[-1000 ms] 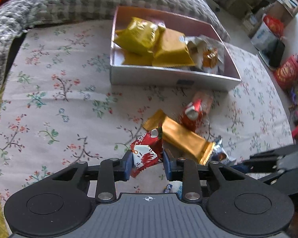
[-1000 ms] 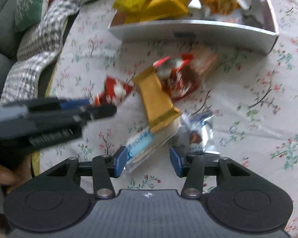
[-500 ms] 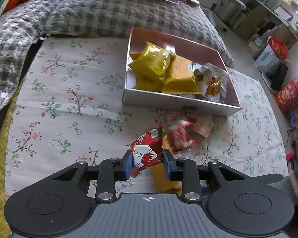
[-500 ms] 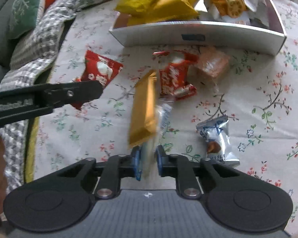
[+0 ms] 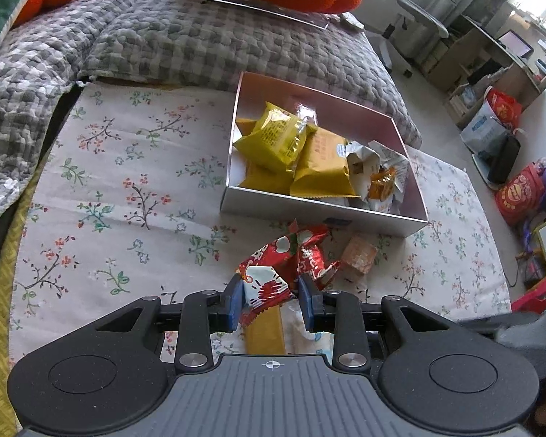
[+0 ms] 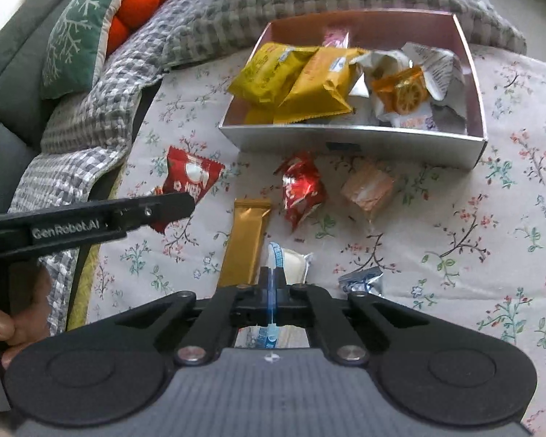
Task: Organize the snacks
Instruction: 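Lift and carry the red wrapper and white stick bread over the pink box with both tools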
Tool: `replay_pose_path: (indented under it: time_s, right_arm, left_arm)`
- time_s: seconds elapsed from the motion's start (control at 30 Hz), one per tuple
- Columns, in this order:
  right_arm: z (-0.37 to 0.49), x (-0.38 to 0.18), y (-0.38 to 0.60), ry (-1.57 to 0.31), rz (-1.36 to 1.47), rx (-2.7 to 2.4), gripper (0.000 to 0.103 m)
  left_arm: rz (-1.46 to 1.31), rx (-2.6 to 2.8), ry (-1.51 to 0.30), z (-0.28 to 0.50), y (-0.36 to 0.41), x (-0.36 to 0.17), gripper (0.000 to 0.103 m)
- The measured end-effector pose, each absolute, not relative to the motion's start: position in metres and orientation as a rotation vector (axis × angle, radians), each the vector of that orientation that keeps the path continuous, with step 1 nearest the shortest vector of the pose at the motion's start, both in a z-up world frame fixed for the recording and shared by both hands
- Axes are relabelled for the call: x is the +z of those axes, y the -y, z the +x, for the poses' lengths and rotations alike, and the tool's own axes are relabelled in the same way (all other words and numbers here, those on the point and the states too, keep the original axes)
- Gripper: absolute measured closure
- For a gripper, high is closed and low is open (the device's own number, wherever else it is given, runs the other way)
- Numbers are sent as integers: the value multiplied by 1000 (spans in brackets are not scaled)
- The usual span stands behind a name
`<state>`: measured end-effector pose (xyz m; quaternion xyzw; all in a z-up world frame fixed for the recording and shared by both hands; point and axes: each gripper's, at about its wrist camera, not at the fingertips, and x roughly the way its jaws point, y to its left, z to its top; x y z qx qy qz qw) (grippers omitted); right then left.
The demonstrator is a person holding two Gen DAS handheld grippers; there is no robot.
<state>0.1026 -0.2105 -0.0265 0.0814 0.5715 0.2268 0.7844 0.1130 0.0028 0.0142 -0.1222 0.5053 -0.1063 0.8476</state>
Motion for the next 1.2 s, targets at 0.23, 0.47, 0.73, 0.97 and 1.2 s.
replay_pose_path:
  time_s: [0.23,0.47,0.73,0.97,1.2]
  right_arm:
    - [100,-61,185,-1321,101,484,52]
    - [101,-78,173,-1309,77,447,64]
    - [98,-65,169,-1276,67,454,86]
    - [104,-51,183,-1247,91,439,87]
    - [112,-26,202,-1163,152,427,87]
  left_arm:
    - [-246,-209,-1066,113,-2,12,74]
    - [-239,-195,-1064,113,-6,12,74]
    - [-245,-199,-1052,113,-7,15,74]
    - [-251,-198,-1039,113,-8,17,74]
    - [-262,-202,-989,117,-2,25,74]
